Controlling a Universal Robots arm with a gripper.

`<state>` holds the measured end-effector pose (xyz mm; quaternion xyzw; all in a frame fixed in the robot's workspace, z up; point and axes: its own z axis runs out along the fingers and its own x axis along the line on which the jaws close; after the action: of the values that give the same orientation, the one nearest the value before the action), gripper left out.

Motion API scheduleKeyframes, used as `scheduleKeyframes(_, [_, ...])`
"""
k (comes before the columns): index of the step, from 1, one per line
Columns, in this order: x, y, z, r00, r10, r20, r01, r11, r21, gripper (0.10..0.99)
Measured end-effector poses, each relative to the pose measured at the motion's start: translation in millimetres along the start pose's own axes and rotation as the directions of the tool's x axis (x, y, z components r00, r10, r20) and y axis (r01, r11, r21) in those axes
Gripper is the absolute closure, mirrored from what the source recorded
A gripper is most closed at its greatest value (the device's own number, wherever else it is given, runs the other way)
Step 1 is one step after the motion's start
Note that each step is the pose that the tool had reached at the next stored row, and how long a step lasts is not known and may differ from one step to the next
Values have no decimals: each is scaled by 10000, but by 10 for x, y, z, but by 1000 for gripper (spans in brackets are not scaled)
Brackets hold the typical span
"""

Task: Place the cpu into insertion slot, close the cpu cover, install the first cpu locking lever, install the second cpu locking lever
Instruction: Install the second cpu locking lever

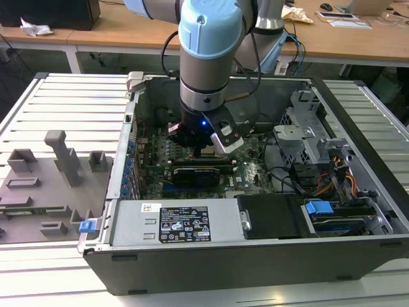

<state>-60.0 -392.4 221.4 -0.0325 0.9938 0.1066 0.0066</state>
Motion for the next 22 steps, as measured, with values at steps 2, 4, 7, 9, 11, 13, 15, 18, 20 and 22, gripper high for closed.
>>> scheduleKeyframes(2, [22,-33,-8,10000,-2,8,2,9999,-123,980])
scheduleKeyframes(4, [29,-84,-18,10000,1,22,0,9995,-317,980])
scheduleKeyframes(7, [46,-103,-22,10000,2,34,0,9988,-481,980])
scheduleKeyframes(9, [47,-106,-17,10000,4,37,-2,9986,-528,980])
scheduleKeyframes(11, [47,-107,-12,10000,3,40,-1,9984,-563,980])
scheduleKeyframes(13, [47,-108,-9,10000,4,42,-1,9983,-584,980])
scheduleKeyframes(15, [47,-108,-8,10000,3,42,-1,9982,-597,980])
scheduleKeyframes(18, [47,-109,-6,10000,4,42,-1,9982,-605,980])
scheduleKeyframes(20, [48,-109,-5,10000,4,42,-1,9982,-606,980])
scheduleKeyframes(22, [48,-110,0,10000,4,43,-1,9981,-609,980])
